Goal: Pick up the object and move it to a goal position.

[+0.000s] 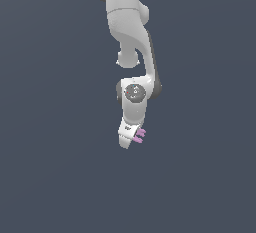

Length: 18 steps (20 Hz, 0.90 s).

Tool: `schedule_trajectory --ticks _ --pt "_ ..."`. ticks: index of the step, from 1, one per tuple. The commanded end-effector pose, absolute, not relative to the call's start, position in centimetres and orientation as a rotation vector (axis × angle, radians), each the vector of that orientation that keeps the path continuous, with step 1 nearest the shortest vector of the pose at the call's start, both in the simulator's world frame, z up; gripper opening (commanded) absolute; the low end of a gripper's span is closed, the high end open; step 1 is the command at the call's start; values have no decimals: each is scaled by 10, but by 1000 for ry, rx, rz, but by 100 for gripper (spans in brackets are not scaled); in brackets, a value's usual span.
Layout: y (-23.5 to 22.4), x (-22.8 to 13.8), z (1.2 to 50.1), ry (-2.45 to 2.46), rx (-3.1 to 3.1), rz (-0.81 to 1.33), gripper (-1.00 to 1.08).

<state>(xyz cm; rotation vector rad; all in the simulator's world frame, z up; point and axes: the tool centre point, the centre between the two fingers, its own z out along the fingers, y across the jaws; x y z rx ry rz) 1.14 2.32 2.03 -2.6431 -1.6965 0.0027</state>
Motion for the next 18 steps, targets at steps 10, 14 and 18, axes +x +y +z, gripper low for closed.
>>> schedule_trajectory --ticks 10,14,18 --pt "23 12 18 -1697 -2644 1 -100" --pt "23 13 20 -1697 -2645 -2 -100" --pt "22 11 28 -1697 -2645 -2 -100"
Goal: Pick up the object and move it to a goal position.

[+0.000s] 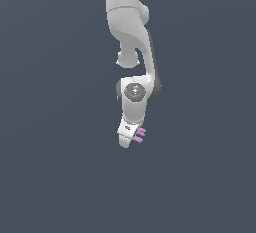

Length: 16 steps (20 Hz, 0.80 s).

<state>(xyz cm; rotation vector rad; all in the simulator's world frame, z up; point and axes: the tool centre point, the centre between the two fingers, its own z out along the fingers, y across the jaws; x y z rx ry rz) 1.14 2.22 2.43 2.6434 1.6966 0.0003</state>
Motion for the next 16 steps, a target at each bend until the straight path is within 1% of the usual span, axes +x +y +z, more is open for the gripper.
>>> schedule_trajectory --ticks 1,8,16 --pt "21 10 31 1696 2643 2 -100" --pt "17 2 67 1697 2642 0 -100" --pt "7 -15 139 1698 2641 -1 -100"
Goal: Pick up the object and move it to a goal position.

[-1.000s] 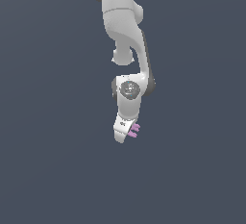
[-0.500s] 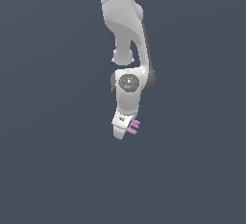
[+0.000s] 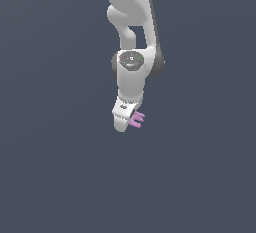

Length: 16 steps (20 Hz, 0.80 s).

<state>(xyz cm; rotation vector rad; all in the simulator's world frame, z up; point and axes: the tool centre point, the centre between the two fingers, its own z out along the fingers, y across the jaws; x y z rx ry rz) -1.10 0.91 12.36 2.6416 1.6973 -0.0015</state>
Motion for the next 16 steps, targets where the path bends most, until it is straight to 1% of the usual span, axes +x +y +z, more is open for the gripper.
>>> schedule_trajectory --ticks 1,9,16 --pt "6 -17 150 1698 2641 -1 -100" --pt "-4 -34 235 1700 2642 0 -100" --pt "-11 -44 292 1700 2643 1 -100"
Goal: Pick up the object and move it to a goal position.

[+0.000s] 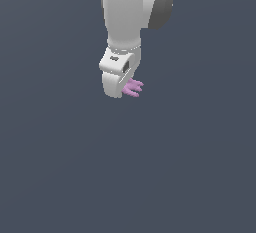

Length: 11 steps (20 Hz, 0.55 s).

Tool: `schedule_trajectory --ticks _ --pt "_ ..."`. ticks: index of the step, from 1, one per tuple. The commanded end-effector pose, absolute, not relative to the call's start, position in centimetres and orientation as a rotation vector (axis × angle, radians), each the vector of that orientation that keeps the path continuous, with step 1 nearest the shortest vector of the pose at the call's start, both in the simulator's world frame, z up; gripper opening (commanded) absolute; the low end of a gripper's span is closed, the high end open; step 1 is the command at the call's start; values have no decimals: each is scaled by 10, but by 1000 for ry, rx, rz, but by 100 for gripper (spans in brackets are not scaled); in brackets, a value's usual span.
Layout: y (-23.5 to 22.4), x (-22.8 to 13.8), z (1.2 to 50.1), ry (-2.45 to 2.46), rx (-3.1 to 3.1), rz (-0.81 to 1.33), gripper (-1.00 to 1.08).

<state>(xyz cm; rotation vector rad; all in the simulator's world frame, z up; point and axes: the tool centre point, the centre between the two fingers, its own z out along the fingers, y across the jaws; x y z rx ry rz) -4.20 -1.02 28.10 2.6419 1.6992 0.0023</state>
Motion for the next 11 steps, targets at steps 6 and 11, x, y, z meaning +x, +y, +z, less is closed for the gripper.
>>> schedule_trajectory --ticks 6,11 --pt "-16 -48 319 1699 2643 1 -100" --pt "-17 -49 325 1698 2644 1 -100"
